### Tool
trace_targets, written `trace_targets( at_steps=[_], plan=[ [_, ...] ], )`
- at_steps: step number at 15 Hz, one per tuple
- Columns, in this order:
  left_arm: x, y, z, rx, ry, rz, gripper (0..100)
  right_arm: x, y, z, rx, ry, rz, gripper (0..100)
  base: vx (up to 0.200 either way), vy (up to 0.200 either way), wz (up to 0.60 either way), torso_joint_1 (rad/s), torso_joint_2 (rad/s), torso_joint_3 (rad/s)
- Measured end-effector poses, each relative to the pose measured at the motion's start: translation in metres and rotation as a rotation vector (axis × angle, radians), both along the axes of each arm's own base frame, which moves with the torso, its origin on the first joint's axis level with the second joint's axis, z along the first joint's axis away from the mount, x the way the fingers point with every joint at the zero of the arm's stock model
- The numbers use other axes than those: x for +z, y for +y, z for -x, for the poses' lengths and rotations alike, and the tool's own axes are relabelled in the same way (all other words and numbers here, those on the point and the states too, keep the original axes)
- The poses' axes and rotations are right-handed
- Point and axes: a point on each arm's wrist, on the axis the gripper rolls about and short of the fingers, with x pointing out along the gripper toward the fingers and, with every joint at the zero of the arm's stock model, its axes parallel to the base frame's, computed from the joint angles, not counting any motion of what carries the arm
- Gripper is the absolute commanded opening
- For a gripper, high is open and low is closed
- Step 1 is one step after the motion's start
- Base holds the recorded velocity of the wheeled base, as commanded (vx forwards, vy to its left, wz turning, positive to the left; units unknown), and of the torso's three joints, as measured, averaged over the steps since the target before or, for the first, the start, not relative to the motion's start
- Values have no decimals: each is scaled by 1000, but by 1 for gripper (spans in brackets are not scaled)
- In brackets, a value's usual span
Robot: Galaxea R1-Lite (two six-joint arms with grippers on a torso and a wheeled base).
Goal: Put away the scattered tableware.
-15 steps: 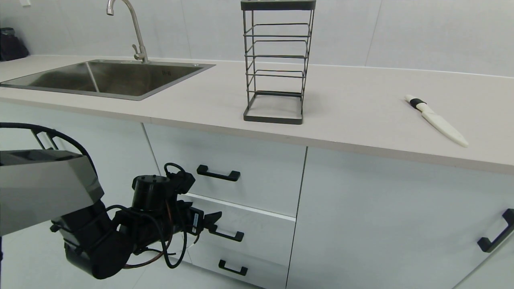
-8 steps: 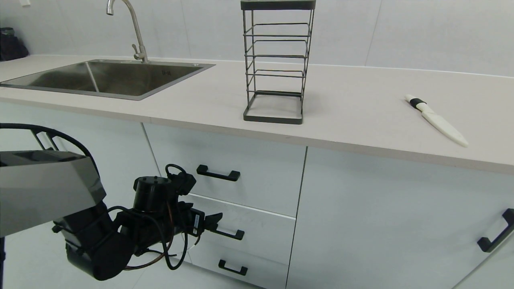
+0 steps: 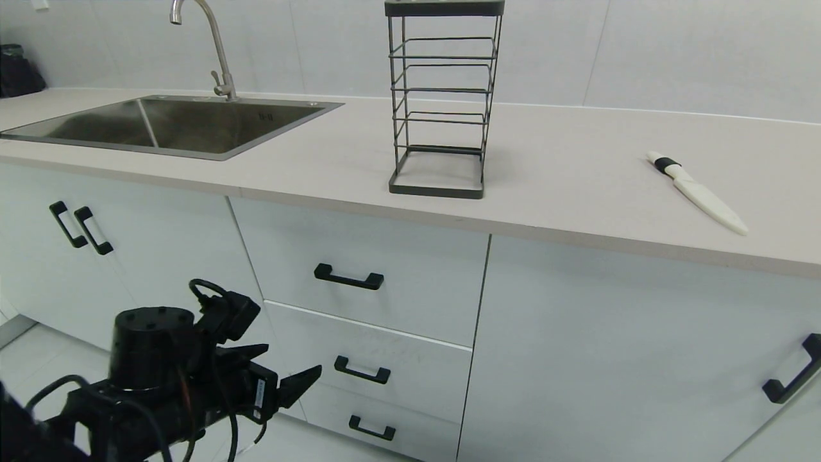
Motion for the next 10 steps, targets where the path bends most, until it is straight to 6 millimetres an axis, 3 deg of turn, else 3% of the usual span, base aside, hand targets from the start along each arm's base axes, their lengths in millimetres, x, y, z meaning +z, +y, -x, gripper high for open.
trace_targets(
  at_steps=[10],
  plan=[
    [68, 53, 106, 120, -443, 116, 100, 0, 0, 0, 0, 0, 0, 100, 0, 0, 0, 0, 0, 0]
  ],
)
